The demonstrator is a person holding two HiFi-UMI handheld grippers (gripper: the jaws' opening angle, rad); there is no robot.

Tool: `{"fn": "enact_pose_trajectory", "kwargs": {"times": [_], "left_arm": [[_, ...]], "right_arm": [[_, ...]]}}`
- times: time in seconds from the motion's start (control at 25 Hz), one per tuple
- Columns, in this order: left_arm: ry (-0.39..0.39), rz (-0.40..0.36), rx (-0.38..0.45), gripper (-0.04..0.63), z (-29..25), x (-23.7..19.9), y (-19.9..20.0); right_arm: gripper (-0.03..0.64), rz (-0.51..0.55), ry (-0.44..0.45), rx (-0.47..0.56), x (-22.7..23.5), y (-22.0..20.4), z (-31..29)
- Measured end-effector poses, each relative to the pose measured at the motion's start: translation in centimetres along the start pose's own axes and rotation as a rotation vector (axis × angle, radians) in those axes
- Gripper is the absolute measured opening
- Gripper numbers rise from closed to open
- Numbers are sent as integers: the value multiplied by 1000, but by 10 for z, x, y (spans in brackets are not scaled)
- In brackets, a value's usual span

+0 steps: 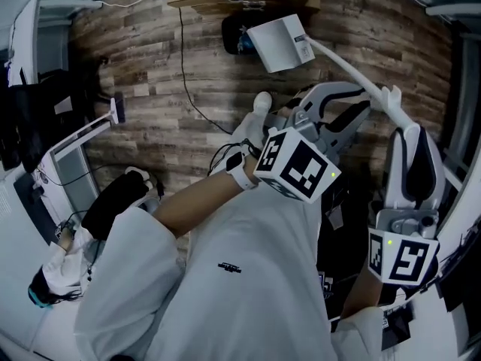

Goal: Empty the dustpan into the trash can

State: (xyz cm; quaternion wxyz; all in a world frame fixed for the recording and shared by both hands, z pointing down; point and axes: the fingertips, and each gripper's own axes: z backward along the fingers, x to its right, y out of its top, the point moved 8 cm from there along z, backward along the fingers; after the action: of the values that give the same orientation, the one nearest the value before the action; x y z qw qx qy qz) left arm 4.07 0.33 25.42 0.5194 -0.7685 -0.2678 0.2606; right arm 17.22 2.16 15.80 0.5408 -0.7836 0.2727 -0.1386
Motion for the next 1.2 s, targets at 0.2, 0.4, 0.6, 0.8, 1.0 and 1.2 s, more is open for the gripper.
{"fn": "enact_pose_trajectory", "kwargs": {"times": [0.2, 0.4, 0.6, 0.8, 1.0, 1.2], "left_arm": [[15, 15, -51, 59, 1, -6, -15], [74, 32, -99, 15, 7, -23, -27], [94, 38, -139, 8, 6, -31, -36], [125, 72, -136, 6, 3, -41, -42], [161, 116, -164, 6, -1, -51, -52], [190, 137, -184, 6, -7, -59, -64]], "right_arm": [[141, -49, -58, -52, 14, -29, 7], [143, -51, -94, -88, 26, -52, 3], [143, -78, -158, -109, 50, -78, 0], [143, -84, -201, -120, 71, -98, -16], [143, -132, -268, -140, 96, -132, -38], [143, -174, -323, -170, 122, -166, -59]]}}
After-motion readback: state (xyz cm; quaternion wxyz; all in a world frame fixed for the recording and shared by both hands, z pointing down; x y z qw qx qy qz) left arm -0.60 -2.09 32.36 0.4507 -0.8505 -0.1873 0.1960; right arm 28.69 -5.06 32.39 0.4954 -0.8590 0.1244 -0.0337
